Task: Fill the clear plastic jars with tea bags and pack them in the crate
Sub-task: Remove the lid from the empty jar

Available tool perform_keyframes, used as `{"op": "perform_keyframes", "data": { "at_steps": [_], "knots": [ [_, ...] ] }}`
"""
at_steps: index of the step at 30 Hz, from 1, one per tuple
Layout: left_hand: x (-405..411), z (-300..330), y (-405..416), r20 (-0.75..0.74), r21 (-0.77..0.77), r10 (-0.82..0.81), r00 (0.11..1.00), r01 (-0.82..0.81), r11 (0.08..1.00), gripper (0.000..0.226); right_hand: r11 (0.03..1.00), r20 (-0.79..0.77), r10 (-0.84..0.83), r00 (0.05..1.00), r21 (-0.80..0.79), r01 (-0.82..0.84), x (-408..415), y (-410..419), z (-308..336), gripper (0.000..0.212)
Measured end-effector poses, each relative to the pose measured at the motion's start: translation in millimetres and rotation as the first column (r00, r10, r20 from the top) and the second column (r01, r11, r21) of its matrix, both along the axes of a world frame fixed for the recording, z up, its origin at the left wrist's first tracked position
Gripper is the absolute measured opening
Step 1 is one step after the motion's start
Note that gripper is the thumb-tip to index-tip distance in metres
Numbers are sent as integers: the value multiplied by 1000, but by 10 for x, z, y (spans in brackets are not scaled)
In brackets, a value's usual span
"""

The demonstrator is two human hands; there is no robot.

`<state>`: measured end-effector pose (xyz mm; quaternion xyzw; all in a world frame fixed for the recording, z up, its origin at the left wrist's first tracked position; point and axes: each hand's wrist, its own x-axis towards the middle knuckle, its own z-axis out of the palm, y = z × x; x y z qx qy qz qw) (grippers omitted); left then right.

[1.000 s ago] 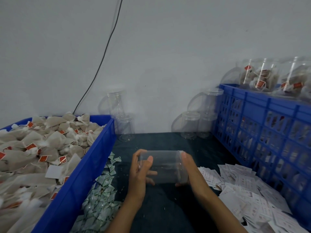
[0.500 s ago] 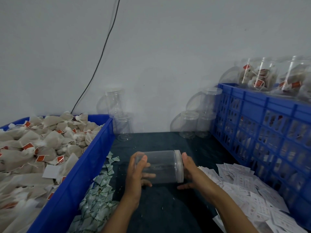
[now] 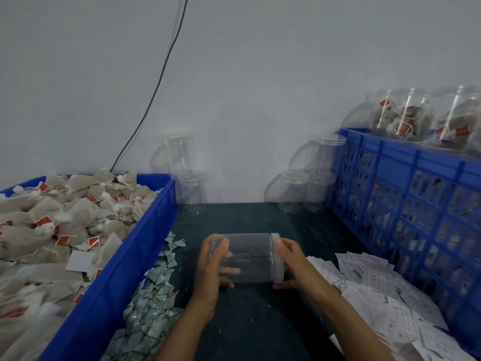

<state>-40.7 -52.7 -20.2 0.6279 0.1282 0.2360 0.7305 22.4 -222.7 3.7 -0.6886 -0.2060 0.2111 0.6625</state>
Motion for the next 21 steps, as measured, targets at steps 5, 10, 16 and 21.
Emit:
{"op": "perform_keyframes", "data": {
  "at_steps": [5,10,16,21],
  "knots": [
    [-2,-12,22,1,-22,7,1000,-7,1000,52,987,120,43,992,151,-61,59,-72,4,80],
    [2,-10,4,-2,-26,0,1000,0,1000,52,982,73,2,997,186,-16,43,-24,-35,64],
    [-6,-8,6,-24,-19,-28,999,28,999,54,990,8,36,999,136,-37,54,-14,-68,55],
    [0,-13,8,-38,-23,-27,999,26,999,53,980,140,54,989,180,-79,97,-85,-42,69]
  ]
}}
